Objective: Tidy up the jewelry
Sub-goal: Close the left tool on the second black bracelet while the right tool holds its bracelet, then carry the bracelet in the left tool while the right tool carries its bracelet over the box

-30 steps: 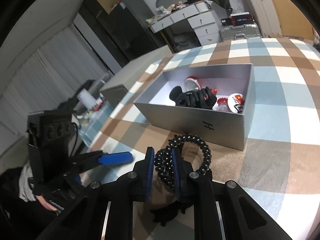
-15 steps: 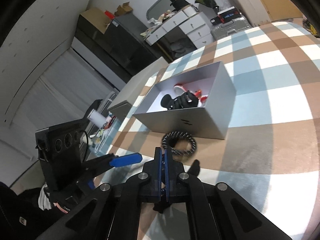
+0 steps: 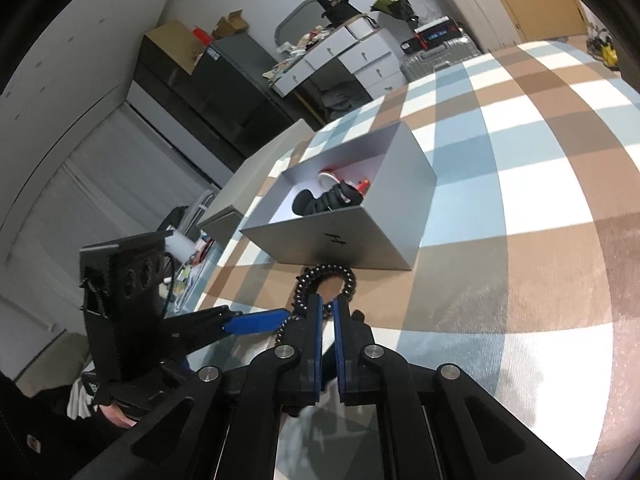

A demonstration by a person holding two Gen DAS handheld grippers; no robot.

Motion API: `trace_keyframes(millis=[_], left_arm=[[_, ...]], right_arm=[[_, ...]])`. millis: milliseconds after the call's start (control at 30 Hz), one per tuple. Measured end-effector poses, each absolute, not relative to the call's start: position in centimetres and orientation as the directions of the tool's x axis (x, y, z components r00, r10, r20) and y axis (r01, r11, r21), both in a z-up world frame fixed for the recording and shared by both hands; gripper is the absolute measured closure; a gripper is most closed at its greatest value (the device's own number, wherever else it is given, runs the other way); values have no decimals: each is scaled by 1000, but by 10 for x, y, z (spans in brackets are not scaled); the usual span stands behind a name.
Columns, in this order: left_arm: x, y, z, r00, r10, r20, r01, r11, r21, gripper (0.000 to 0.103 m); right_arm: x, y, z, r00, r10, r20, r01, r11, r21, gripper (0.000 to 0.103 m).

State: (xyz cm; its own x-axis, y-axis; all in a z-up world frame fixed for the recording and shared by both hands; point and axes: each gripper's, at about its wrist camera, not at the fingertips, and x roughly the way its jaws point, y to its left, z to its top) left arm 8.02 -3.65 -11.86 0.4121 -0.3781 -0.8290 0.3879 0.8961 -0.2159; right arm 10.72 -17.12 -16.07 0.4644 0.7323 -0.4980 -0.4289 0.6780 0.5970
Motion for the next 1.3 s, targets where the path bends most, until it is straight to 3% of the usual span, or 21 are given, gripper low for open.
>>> trace_keyframes(millis=[133,433,667,867,1100,1300], left_arm=[[77,-29,-119,406,-386,-828,379,896,-231,59],[66,-30,-116,418,-366,-832,388,899,-201,66],[56,-20,-111,432,-377,-820,394,896,-204,66],[48,-1,-109,451,-374,-810,369,905,-213,66],[48,25,-106,488,-372,-789,313,919,-240,66],[49,38,-108,501,-388,-773,290,917,-273,66]], right_arm=[[108,-169,-164,456,733,-506,-428,678,597,90],[108,-161,-160,452,725,-519,-432,687,584,88],[110,-141,-153,445,707,-550,-464,707,533,84],[114,-106,-153,421,660,-623,-521,738,429,76],[124,-73,-160,404,595,-695,-550,765,335,74],[138,-70,-170,363,601,-712,-507,769,390,74]])
